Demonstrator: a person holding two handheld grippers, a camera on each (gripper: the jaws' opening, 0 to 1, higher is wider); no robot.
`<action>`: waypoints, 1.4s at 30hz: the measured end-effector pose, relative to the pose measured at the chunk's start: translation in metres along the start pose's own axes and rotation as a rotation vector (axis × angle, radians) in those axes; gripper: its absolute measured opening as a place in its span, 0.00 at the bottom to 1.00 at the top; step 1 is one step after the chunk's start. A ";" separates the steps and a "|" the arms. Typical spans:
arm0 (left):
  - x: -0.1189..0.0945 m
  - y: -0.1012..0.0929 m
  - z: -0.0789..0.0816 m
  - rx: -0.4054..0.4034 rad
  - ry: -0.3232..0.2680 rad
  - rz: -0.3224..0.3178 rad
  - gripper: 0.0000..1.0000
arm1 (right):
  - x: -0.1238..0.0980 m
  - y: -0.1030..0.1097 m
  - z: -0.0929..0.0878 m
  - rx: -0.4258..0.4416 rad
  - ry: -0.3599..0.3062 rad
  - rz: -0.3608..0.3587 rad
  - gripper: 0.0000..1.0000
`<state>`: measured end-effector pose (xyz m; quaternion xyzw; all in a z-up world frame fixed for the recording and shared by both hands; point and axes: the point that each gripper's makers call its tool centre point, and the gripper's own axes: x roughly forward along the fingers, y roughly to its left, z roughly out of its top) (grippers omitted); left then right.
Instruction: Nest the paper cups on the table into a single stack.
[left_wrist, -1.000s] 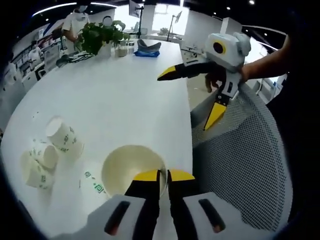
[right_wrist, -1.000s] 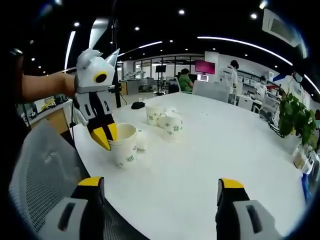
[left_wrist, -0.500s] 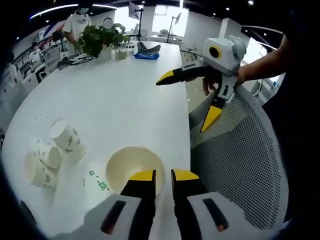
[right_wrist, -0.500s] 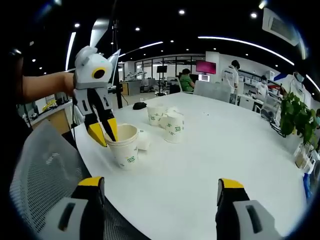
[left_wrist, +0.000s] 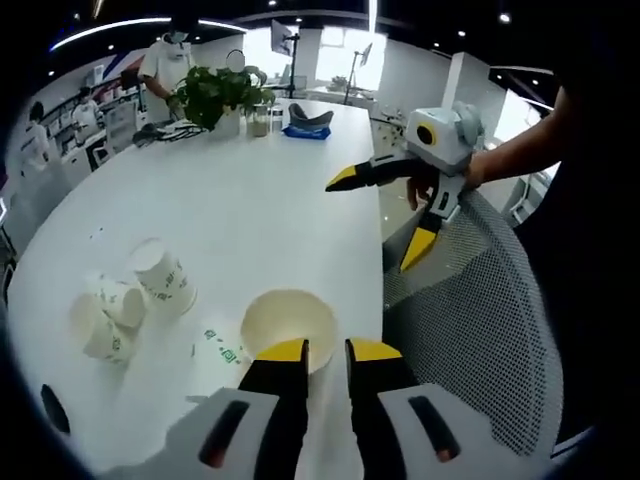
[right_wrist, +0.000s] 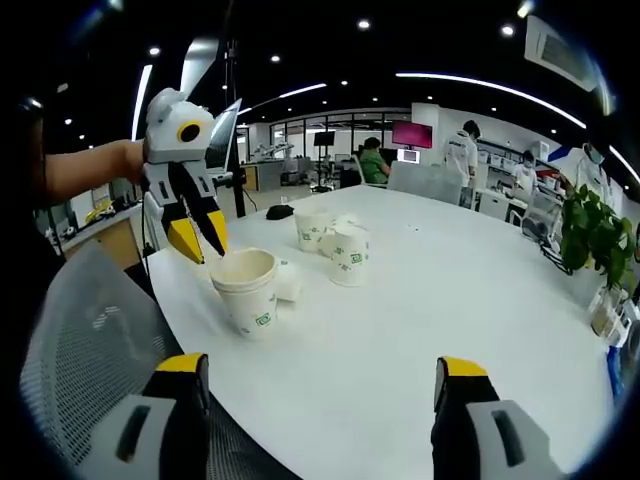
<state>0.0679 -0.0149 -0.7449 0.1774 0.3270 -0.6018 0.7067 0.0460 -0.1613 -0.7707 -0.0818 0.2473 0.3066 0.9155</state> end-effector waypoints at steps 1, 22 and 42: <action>-0.002 0.002 -0.001 -0.003 -0.002 0.007 0.12 | 0.000 0.000 0.000 0.000 -0.001 0.000 0.94; -0.028 0.065 -0.038 -0.188 -0.066 0.216 0.14 | 0.000 -0.001 0.000 0.001 -0.004 -0.006 0.94; 0.003 0.071 -0.037 -0.472 -0.209 0.232 0.12 | 0.000 -0.002 0.000 -0.002 0.003 -0.011 0.94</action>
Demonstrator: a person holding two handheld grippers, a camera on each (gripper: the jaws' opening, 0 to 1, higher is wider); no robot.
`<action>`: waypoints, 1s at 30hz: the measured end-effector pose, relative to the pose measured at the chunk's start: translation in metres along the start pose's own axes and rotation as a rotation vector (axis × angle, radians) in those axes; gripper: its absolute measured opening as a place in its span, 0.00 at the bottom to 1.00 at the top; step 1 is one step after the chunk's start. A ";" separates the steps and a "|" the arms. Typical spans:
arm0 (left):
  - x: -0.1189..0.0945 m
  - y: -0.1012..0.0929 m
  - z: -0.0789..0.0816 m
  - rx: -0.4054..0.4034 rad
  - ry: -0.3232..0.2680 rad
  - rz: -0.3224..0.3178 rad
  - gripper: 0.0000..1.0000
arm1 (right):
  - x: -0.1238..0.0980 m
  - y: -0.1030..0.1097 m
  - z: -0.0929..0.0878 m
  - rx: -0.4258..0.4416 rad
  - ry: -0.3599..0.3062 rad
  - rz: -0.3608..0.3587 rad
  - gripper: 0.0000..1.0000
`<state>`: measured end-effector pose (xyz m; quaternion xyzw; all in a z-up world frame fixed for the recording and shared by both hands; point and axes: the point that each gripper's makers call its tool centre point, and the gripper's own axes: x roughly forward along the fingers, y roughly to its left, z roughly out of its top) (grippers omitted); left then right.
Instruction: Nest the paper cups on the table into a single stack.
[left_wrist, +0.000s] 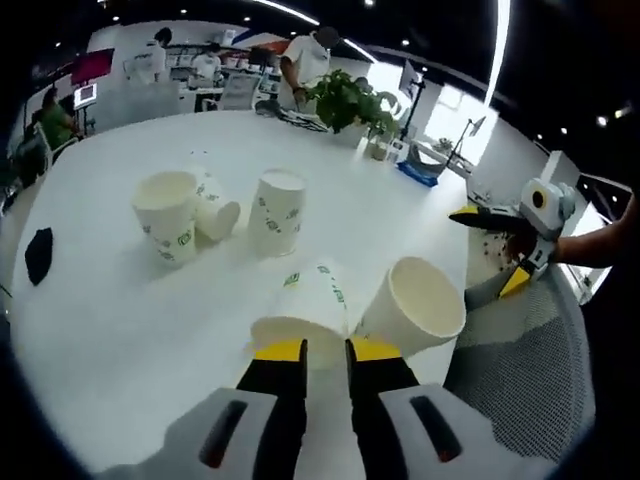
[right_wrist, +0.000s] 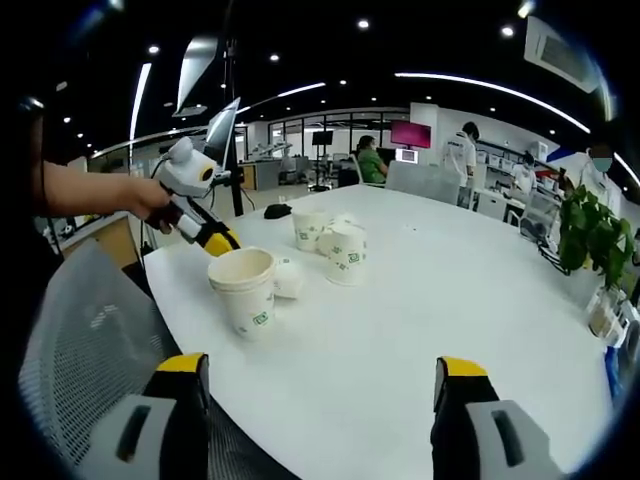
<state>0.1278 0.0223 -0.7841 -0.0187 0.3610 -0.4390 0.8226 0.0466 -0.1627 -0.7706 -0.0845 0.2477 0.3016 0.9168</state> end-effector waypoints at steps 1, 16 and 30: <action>0.002 0.001 0.001 -0.019 -0.007 -0.002 0.12 | 0.000 0.000 0.000 0.001 -0.001 0.000 0.94; 0.001 0.003 0.002 -0.060 -0.014 -0.039 0.13 | 0.000 0.000 0.001 0.001 0.001 -0.003 0.94; 0.022 0.013 0.004 -0.197 -0.041 -0.039 0.09 | 0.000 0.000 -0.001 -0.009 0.011 0.000 0.93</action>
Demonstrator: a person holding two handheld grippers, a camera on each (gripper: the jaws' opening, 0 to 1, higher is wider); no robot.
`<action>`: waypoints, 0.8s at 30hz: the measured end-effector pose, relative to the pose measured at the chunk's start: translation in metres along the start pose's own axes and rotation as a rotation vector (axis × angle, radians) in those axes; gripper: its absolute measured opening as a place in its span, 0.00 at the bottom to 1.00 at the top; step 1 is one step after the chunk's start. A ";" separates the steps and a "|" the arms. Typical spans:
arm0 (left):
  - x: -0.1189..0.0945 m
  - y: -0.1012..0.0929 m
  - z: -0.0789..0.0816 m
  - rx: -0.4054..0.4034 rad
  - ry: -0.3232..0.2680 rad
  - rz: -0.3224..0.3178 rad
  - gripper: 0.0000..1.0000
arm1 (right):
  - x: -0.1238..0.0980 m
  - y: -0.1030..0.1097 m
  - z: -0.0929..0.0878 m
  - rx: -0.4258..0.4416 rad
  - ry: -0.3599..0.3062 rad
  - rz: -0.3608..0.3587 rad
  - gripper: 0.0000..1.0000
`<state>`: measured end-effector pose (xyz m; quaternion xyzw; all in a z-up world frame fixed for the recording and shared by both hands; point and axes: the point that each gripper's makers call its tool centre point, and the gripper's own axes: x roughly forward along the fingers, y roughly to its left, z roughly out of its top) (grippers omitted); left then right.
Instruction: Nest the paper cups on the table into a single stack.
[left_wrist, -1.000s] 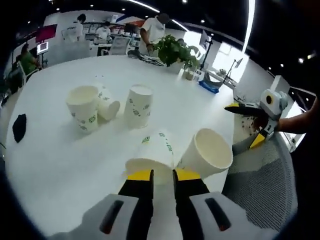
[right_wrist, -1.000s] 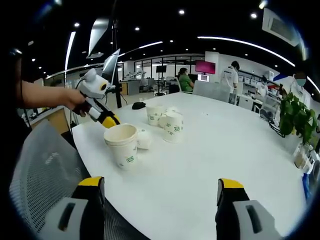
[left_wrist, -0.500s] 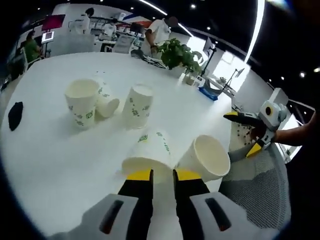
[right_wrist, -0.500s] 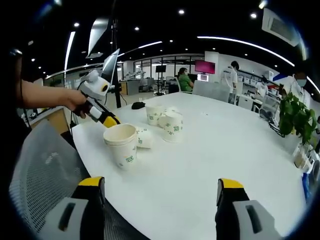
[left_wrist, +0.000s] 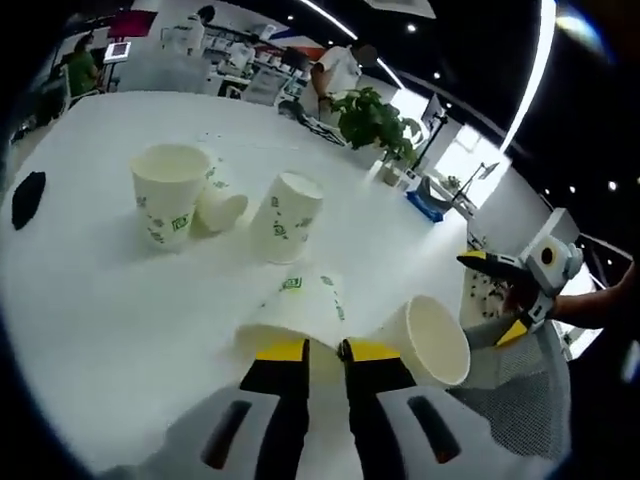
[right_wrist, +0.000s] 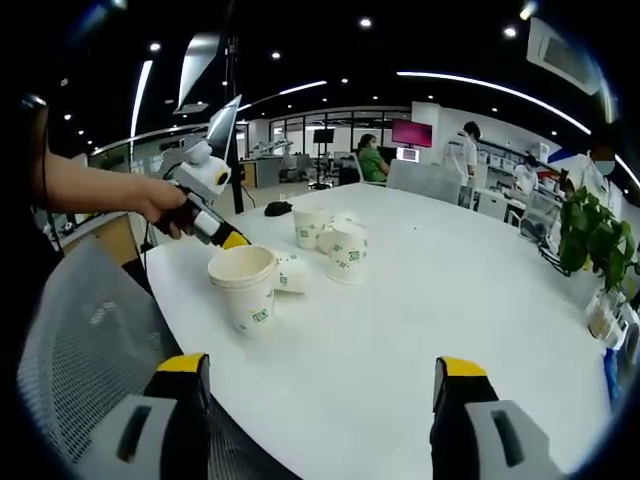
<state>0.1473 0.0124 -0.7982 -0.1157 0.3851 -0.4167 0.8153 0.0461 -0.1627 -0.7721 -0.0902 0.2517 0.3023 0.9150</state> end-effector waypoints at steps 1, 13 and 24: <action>0.002 0.000 -0.001 -0.011 -0.003 -0.001 0.08 | 0.000 0.000 0.000 -0.001 0.003 0.000 0.93; 0.003 -0.001 0.000 -0.061 -0.029 -0.009 0.00 | 0.001 -0.001 -0.004 -0.012 0.018 0.002 0.92; -0.016 -0.003 0.002 0.022 -0.012 0.019 0.00 | 0.000 -0.001 0.001 0.011 -0.012 0.005 0.94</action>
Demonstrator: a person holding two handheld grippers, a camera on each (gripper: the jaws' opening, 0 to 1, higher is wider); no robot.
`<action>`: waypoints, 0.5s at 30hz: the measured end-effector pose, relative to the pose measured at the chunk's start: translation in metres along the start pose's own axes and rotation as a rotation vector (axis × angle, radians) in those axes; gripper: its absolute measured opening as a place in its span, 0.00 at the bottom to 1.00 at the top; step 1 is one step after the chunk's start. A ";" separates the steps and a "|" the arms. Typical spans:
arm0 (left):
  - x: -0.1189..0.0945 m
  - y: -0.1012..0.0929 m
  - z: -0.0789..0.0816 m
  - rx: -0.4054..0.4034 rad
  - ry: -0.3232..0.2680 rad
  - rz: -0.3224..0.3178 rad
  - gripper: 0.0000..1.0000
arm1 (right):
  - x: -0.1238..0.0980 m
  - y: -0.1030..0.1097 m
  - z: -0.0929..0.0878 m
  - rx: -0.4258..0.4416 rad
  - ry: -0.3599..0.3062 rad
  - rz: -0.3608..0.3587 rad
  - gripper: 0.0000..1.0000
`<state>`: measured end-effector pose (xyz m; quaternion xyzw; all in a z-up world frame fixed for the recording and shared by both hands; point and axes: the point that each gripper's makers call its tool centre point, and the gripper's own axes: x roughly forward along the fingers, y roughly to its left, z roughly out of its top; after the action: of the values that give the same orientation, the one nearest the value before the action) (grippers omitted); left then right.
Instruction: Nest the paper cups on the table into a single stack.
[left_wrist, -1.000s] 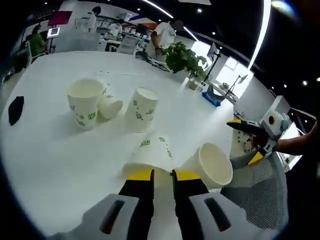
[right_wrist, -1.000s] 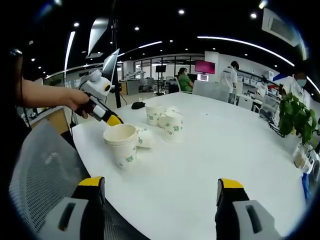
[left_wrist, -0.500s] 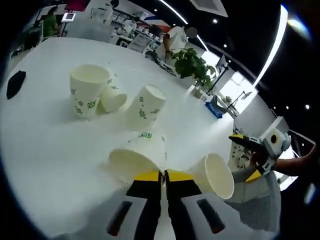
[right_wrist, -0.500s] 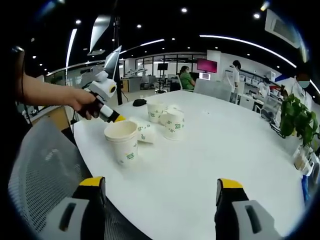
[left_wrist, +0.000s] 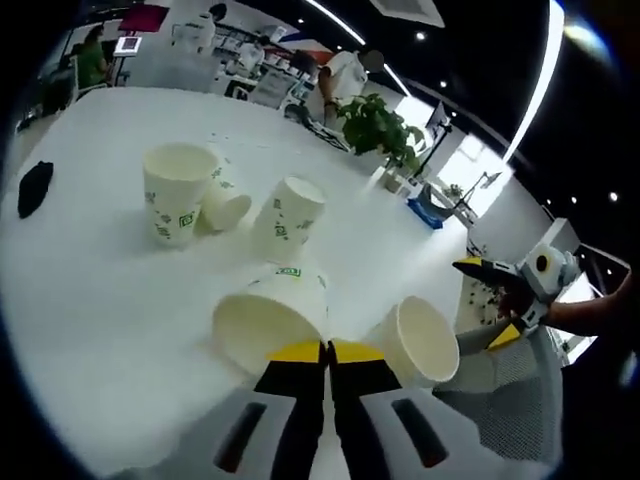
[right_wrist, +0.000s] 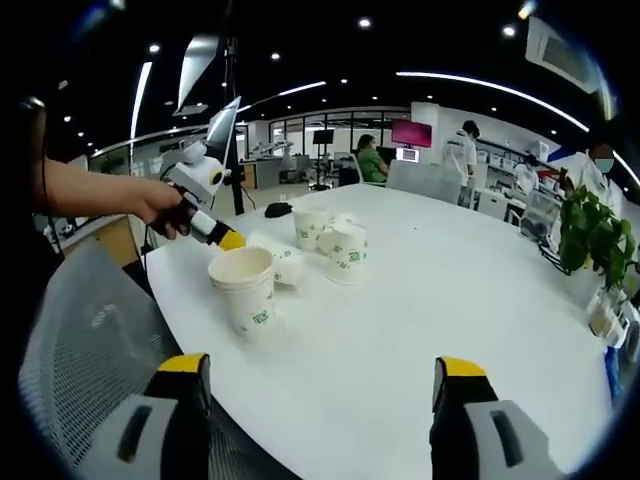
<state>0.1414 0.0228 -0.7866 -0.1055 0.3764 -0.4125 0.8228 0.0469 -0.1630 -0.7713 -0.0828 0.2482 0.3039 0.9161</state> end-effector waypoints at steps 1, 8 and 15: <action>-0.002 0.001 0.002 0.004 -0.002 0.004 0.00 | 0.000 0.001 0.001 0.000 -0.002 0.002 0.94; -0.025 0.002 0.023 0.055 -0.011 0.034 0.00 | 0.000 0.001 0.003 0.003 -0.015 0.001 0.96; -0.046 -0.013 0.044 0.122 -0.035 0.027 0.00 | -0.001 0.001 0.005 0.005 -0.023 -0.001 0.96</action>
<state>0.1477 0.0437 -0.7249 -0.0575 0.3375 -0.4218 0.8395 0.0477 -0.1613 -0.7667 -0.0771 0.2382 0.3035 0.9193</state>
